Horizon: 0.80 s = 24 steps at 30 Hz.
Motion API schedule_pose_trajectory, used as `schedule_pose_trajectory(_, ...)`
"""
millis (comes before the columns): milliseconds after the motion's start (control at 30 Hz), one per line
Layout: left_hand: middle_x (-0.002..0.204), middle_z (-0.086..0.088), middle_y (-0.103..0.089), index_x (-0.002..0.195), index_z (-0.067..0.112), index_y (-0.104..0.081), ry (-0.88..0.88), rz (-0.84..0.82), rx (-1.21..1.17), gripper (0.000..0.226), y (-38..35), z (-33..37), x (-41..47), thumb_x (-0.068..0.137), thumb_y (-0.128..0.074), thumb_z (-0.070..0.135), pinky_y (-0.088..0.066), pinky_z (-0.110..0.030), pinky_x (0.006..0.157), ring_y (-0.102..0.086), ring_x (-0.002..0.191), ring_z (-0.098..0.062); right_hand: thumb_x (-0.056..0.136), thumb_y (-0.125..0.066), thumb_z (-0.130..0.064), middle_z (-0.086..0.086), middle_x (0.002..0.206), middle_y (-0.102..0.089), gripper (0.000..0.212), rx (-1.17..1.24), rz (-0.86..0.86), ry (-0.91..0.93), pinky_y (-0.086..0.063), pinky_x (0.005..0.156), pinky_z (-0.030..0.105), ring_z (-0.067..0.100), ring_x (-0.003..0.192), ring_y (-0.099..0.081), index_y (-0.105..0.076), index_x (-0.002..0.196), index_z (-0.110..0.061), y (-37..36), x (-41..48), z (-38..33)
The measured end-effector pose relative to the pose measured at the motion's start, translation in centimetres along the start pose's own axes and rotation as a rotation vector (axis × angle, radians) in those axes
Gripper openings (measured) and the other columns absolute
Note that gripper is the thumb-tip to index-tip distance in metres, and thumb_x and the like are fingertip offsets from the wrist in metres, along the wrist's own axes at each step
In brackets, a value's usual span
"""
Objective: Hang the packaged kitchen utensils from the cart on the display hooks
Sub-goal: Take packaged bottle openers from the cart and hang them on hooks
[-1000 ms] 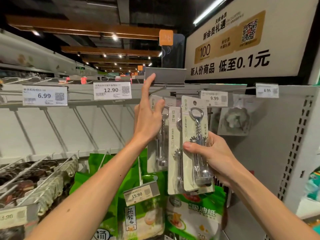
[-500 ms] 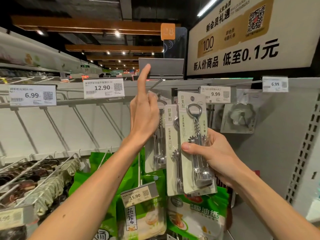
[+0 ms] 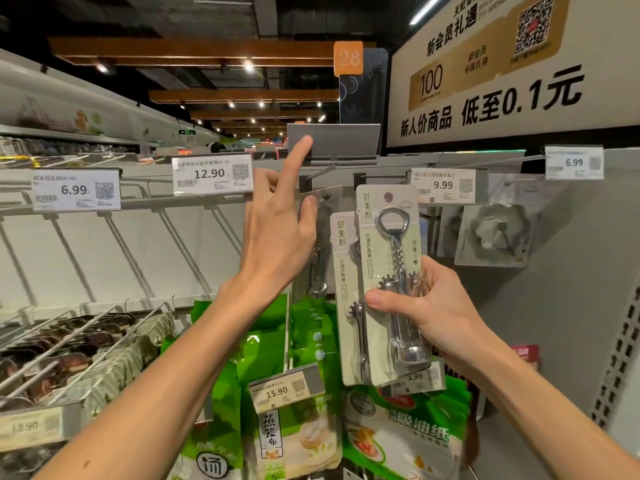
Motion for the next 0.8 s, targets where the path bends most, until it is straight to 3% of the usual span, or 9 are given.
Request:
schedule_pose_trajectory(67,0.08,0.002,-0.052,0.155,0.04,-0.019,-0.002,-0.08,0.003,0.063,1.2,0.5,-0.1,0.101,-0.05,0.027,-0.037,-0.019,0.07,-0.05,0.071,-0.009,0.055,-0.085,-0.017,-0.002,0.096,-0.078,0.053,-0.004,-0.003,0.014,-0.058,0.075,0.022,0.014,0.089,-0.074,-0.066,0.104,-0.012,-0.1,0.1,0.3)
schedule_pose_trajectory(133,0.063,0.001,-0.059,0.155,0.044,-0.014,0.033,-0.202,-0.094,0.065,2.1,0.7,-0.1,0.102,-0.05,0.035,-0.045,-0.014,0.066,-0.058,0.063,-0.011,0.058,-0.085,-0.014,-0.002,0.098,-0.078,0.053,-0.014,-0.021,0.021,-0.058,0.075,0.022,0.015,0.091,-0.074,-0.066,0.107,-0.012,-0.4,0.2,0.6)
schedule_pose_trajectory(233,0.073,0.0,-0.072,0.152,0.054,-0.005,0.117,-0.368,-0.24,0.079,2.8,0.7,0.0,0.096,-0.06,0.043,-0.058,-0.03,0.079,-0.069,0.07,-0.009,0.064,-0.085,-0.008,0.0,0.1,-0.077,0.049,-0.012,-0.036,0.025,-0.058,0.081,0.028,0.017,0.093,-0.074,-0.066,0.109,-0.013,-0.9,0.4,0.8)
schedule_pose_trajectory(333,0.082,-0.001,-0.076,0.151,0.056,-0.002,0.148,-0.478,-0.384,0.1,2.8,0.9,-0.2,0.088,-0.074,0.026,-0.06,-0.04,0.085,-0.073,0.079,-0.015,0.066,-0.084,-0.006,0.002,0.1,-0.077,0.046,-0.004,-0.042,0.027,-0.058,0.084,0.033,0.018,0.094,-0.074,-0.067,0.108,-0.013,-1.1,0.5,0.8)
schedule_pose_trajectory(500,0.073,-0.019,-0.066,0.154,0.048,-0.004,0.128,-0.392,-0.444,0.099,2.1,0.9,-0.4,0.091,-0.068,0.008,-0.06,-0.041,0.081,-0.066,0.073,-0.033,0.06,-0.086,-0.016,0.002,0.1,-0.077,0.054,0.004,-0.011,0.009,-0.057,0.088,0.041,0.019,0.094,-0.074,-0.066,0.11,-0.012,-1.7,0.9,1.0)
schedule_pose_trajectory(600,0.07,-0.017,-0.056,0.155,0.048,-0.007,0.121,-0.319,-0.437,0.093,1.4,0.7,-0.4,0.094,-0.064,0.006,-0.056,-0.028,0.071,-0.055,0.064,-0.023,0.061,-0.089,-0.017,-0.004,0.096,-0.077,0.052,-0.022,0.089,0.015,-0.058,0.084,0.037,0.013,0.09,-0.074,-0.065,0.108,-0.017,-1.7,0.9,1.2)
schedule_pose_trajectory(733,0.076,-0.028,-0.05,0.155,0.046,-0.011,0.102,-0.214,-0.426,0.083,0.9,0.2,-0.1,0.098,-0.058,0.007,-0.048,-0.029,0.063,-0.047,0.065,-0.03,0.065,-0.089,-0.014,-0.01,0.092,-0.077,0.046,-0.041,0.228,0.021,-0.058,0.078,0.03,0.006,0.085,-0.073,-0.064,0.102,-0.025,-1.1,1.2,1.2)
schedule_pose_trajectory(800,0.067,-0.013,-0.044,0.156,0.042,-0.013,0.066,-0.162,-0.387,0.079,0.5,-0.2,-0.1,0.099,-0.055,0.007,-0.042,-0.019,0.055,-0.038,0.057,-0.016,0.064,-0.089,-0.016,-0.008,0.094,-0.076,0.047,-0.055,0.241,0.012,-0.059,0.081,0.034,0.007,0.086,-0.073,-0.063,0.103,-0.025,-0.9,1.5,1.3)
Point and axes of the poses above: each hand's wrist, its own x-axis towards the middle knuckle, its own y-axis out of the back of the hand, z = x × y, the point moved 1 cm from there along x, towards the middle knuckle
